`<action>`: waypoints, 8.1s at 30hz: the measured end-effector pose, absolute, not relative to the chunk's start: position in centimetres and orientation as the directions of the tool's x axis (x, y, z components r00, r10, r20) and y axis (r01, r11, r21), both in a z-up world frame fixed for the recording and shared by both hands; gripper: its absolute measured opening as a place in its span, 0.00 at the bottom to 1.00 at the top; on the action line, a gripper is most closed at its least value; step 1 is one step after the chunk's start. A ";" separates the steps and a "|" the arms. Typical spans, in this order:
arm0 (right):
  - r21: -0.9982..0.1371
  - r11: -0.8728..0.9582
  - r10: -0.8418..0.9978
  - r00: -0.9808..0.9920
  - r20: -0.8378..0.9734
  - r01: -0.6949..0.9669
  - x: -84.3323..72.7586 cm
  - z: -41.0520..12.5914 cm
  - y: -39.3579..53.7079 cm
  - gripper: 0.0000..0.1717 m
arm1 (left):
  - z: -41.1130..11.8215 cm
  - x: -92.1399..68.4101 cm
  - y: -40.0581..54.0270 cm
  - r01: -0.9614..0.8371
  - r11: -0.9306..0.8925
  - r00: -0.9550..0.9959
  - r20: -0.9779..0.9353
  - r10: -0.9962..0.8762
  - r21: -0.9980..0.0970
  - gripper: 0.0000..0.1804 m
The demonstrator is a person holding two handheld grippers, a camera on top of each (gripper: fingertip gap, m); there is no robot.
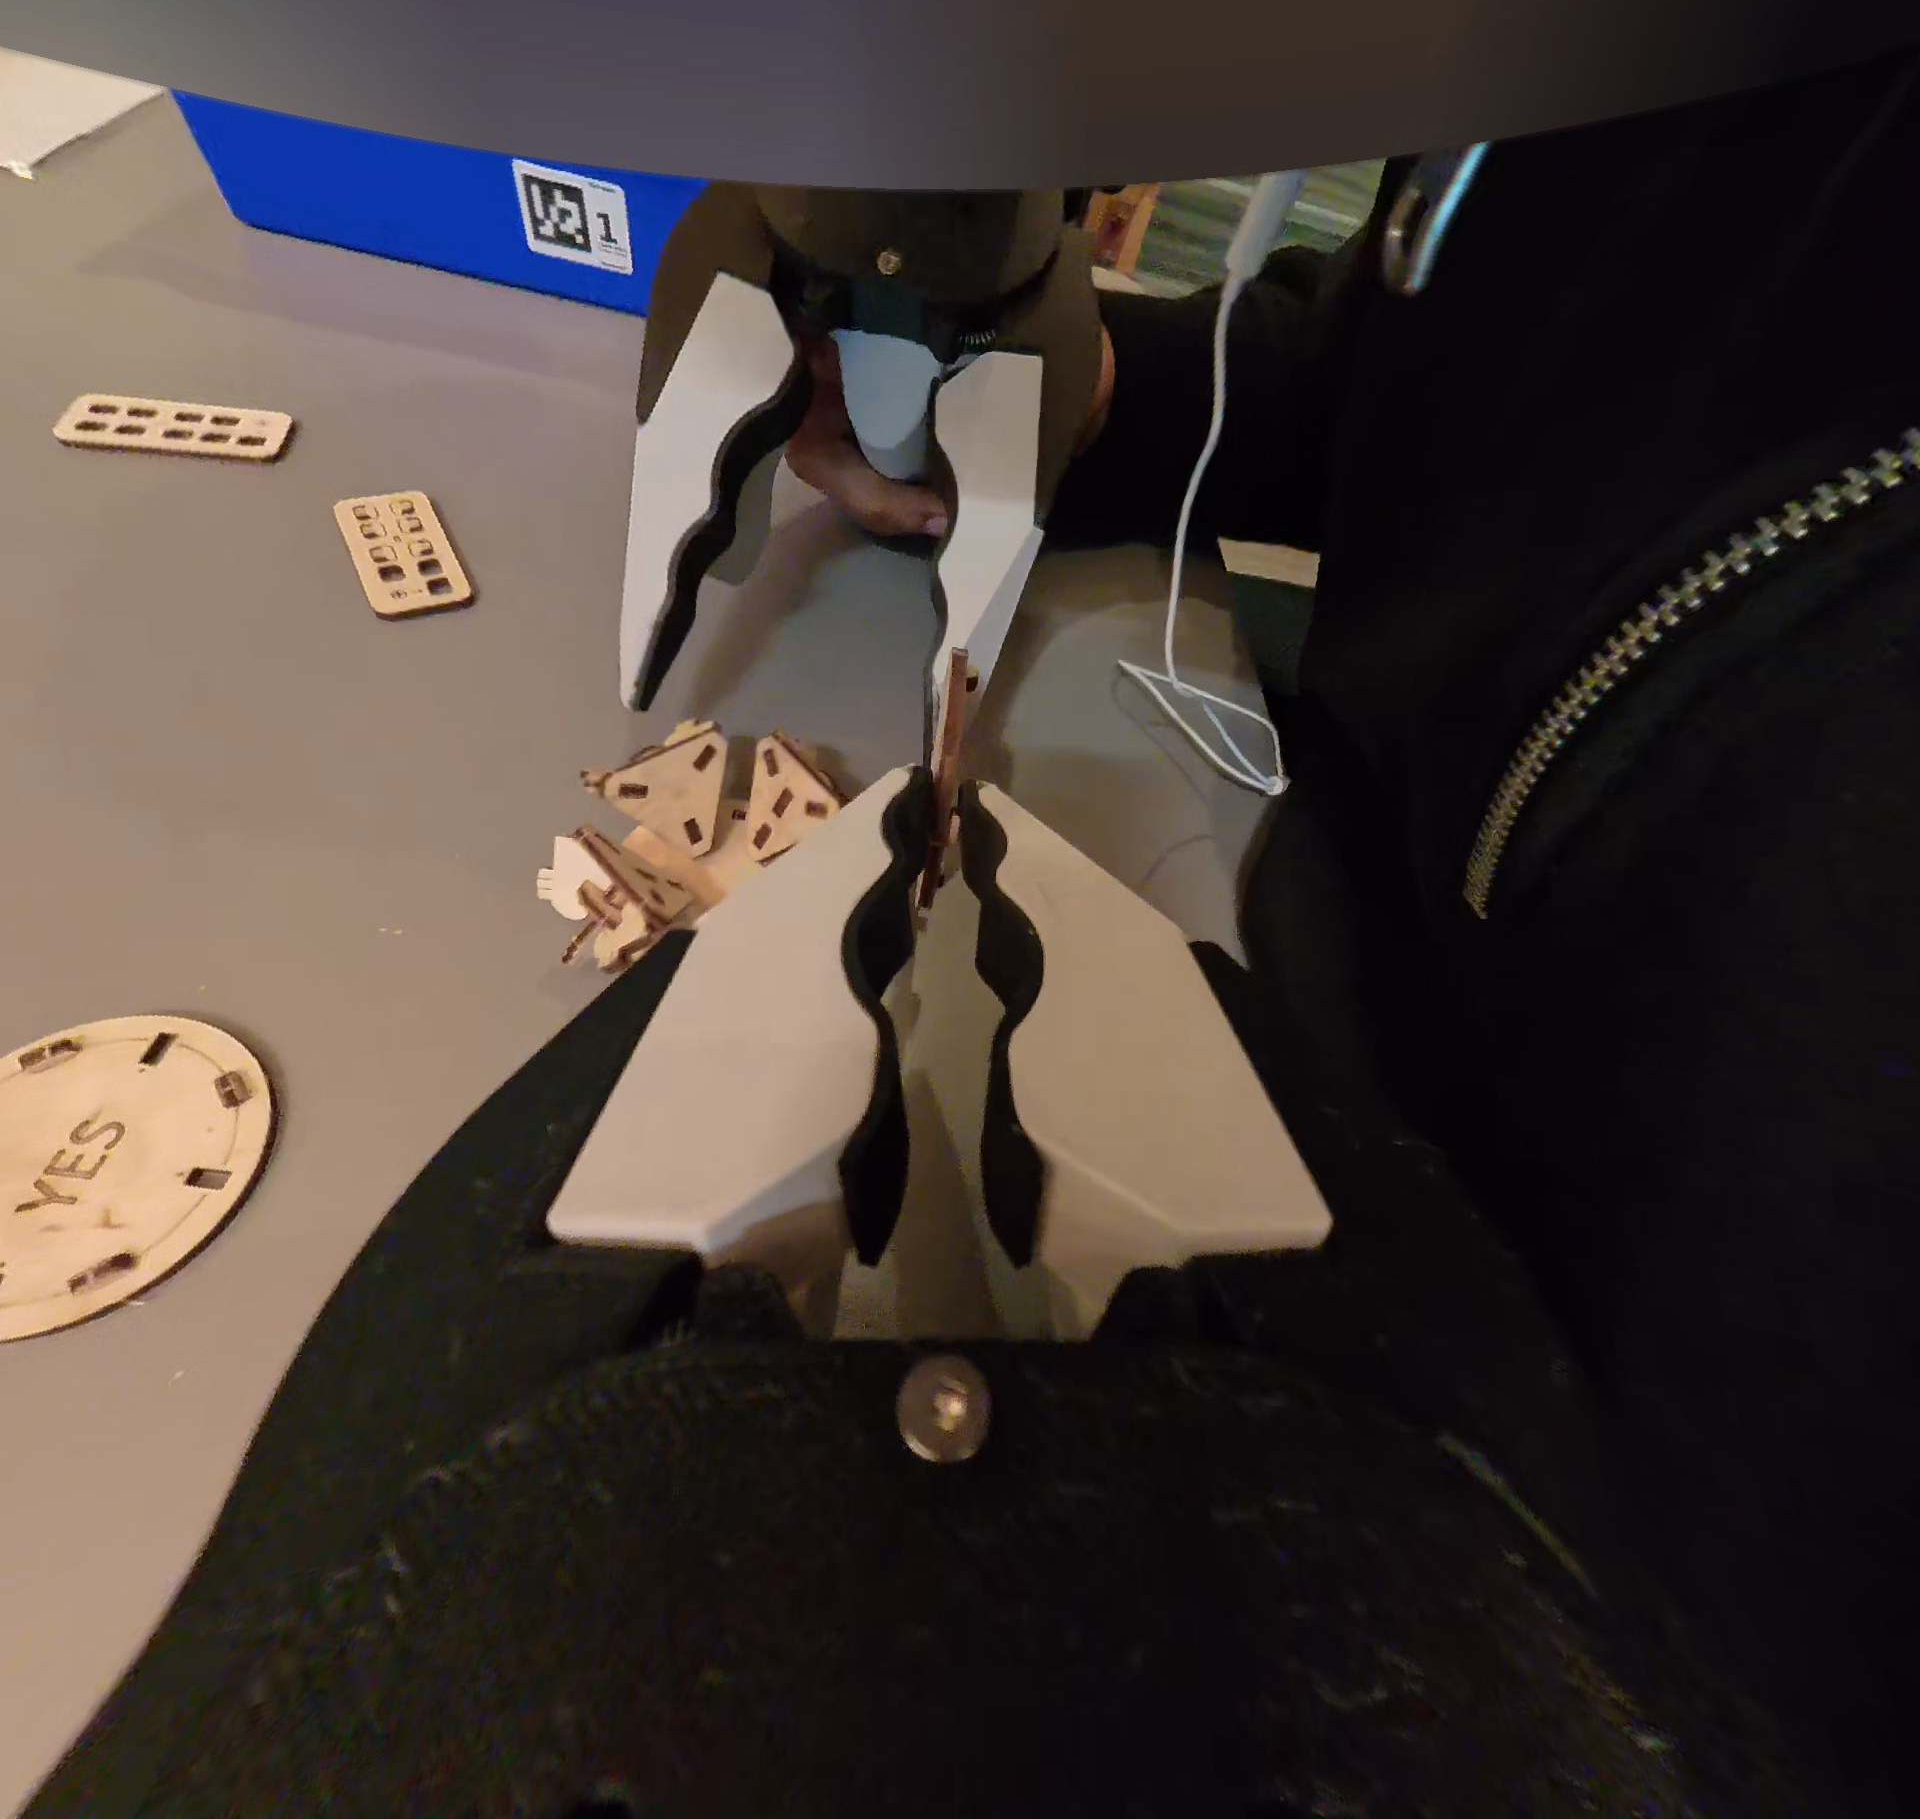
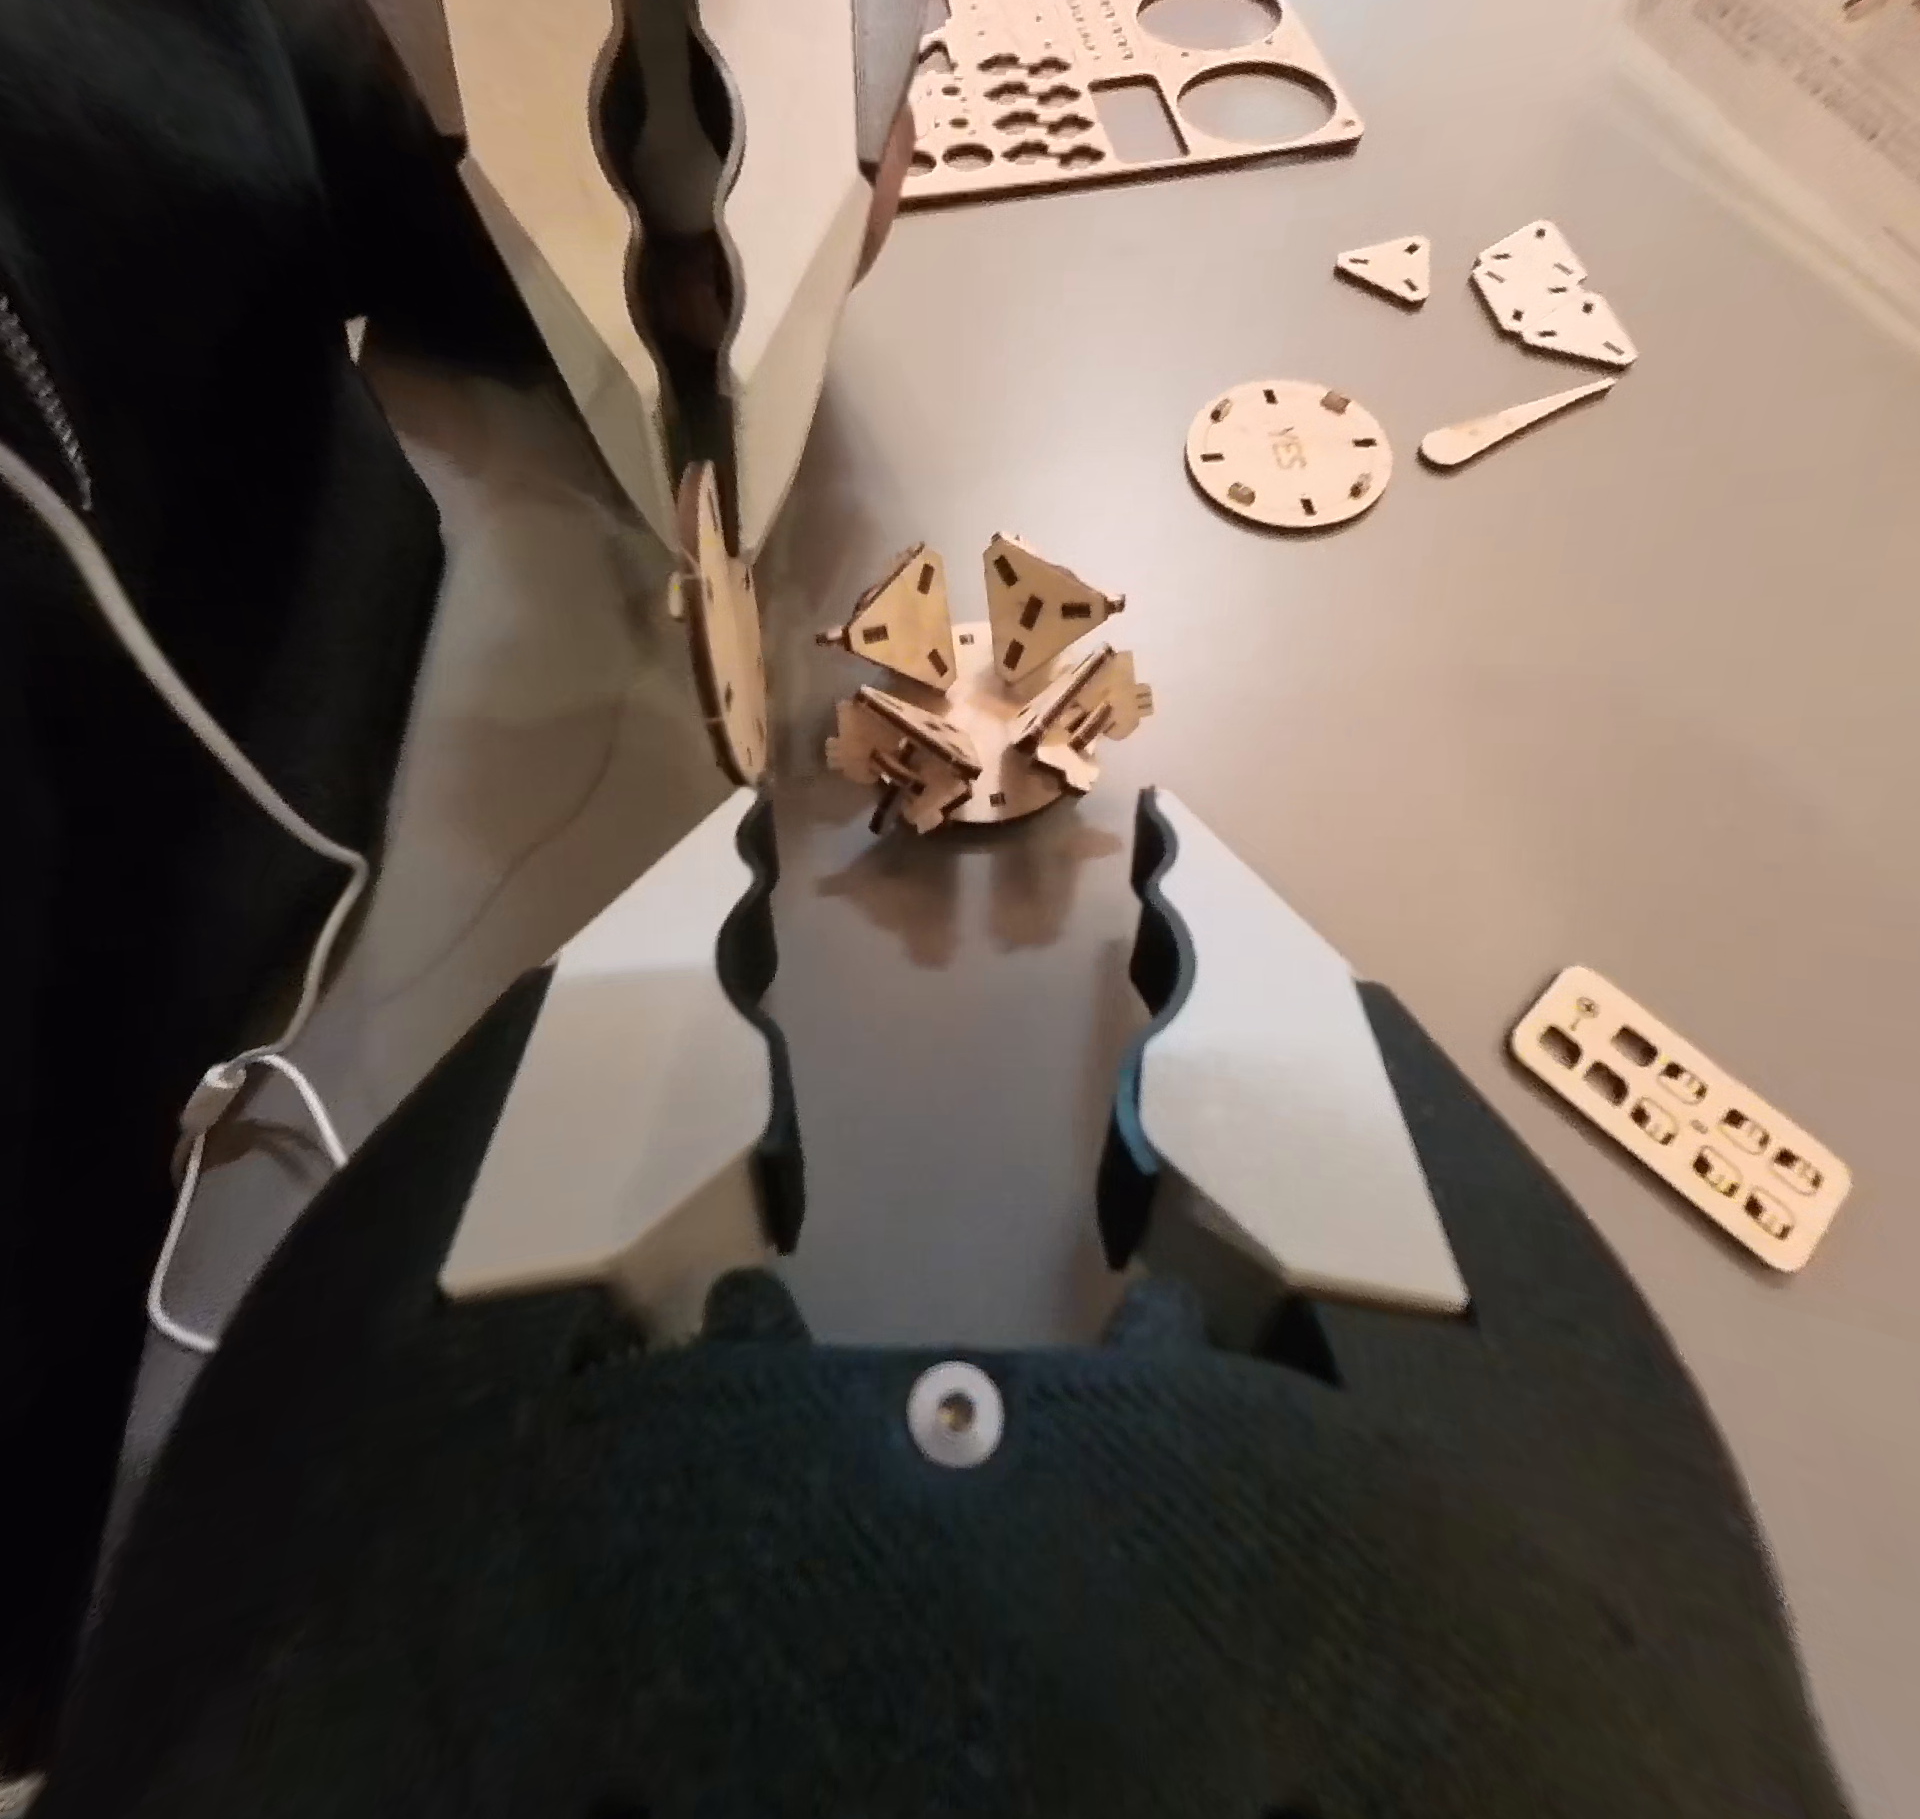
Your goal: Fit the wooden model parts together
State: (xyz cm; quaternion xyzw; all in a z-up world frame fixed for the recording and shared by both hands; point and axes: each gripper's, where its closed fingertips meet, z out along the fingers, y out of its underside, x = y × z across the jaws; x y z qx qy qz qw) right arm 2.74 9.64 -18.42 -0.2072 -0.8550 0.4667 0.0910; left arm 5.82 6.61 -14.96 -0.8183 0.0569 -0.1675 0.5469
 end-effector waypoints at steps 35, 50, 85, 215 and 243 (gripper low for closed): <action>-0.802 0.505 0.320 -0.932 -0.170 0.319 4.4 -19.1 9.6 0.29 | -17.5 6.8 5.7 -0.051 -0.532 0.905 0.186 -0.382 -0.845 0.00; -0.818 0.475 0.317 -0.930 -0.184 0.324 4.3 -18.5 9.7 0.30 | -17.9 6.1 4.9 -0.034 -0.556 0.905 0.210 -0.369 -0.830 0.00; -0.934 0.343 0.232 -0.973 -0.019 0.100 5.3 -14.5 7.3 0.00 | -14.7 3.7 6.3 0.085 -0.369 0.952 0.185 -0.245 -0.926 0.21; -0.885 0.455 0.080 -0.986 0.144 -0.092 4.1 -16.5 8.7 0.01 | -19.2 3.9 8.0 -0.130 -0.598 0.939 0.096 -0.331 -0.791 0.13; -0.879 0.464 0.096 -0.979 0.179 -0.115 3.9 -16.6 8.8 0.02 | -19.2 3.7 8.0 -0.147 -0.591 0.942 0.070 -0.328 -0.793 0.11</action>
